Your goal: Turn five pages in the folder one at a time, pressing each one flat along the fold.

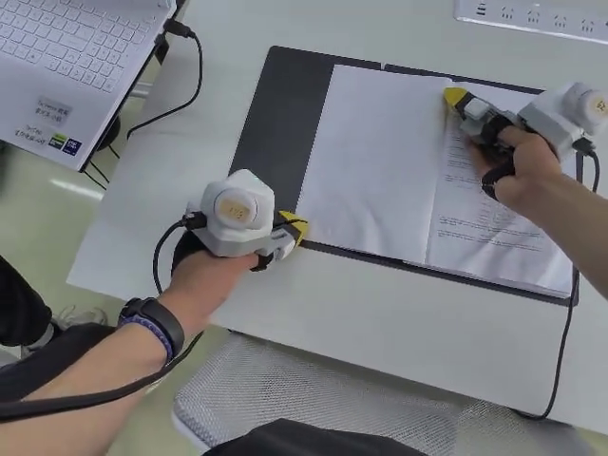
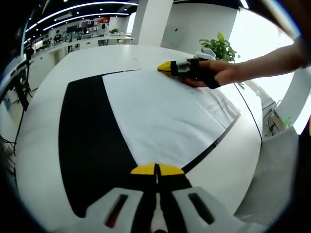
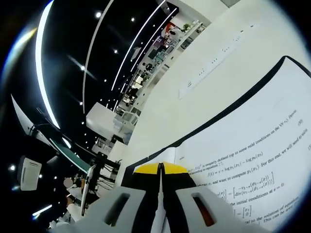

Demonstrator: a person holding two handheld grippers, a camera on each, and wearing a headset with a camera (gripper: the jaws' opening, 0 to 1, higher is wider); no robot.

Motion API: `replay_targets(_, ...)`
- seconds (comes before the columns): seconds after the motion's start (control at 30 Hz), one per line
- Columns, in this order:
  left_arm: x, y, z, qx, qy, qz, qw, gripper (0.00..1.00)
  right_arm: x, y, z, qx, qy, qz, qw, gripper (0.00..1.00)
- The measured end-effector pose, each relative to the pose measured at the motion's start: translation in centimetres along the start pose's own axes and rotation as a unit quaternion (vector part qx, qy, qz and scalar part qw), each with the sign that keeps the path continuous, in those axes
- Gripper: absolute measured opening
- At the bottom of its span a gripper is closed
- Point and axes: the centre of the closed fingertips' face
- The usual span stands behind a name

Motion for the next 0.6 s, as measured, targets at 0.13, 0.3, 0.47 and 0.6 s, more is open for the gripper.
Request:
replay_targets(0.13, 0.0, 0.0, 0.0, -0.001, 0.0, 0.0, 1.0, 0.0, 0.5, 0.5, 0.3, 0.003, -0.003, 0.01, 0.9999, 0.0)
replay_targets(0.3, 0.0, 0.0, 0.0, 0.001, -0.001, -0.002, 1.0, 0.0, 1.1, 1.1, 0.6, 0.005, -0.008, 0.022, 0.9997, 0.0)
replay_targets(0.47, 0.0, 0.0, 0.0, 0.003, 0.0, -0.002, 1.0, 0.0, 1.3, 1.3, 0.9, -0.001, -0.009, 0.021, 0.9997, 0.0)
replay_targets(0.6, 0.0, 0.0, 0.0, 0.005, 0.0, -0.003, 1.0, 0.0, 1.2, 1.0, 0.7, -0.016, -0.006, 0.014, 0.9997, 0.0)
Point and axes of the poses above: the centre of the closed fingertips' face, and the gripper's own axes: x roughly forward along the fingers, z roughly to its right, y roughly out of its top, and after that the axes turned 3 degrees about -z, right-handed
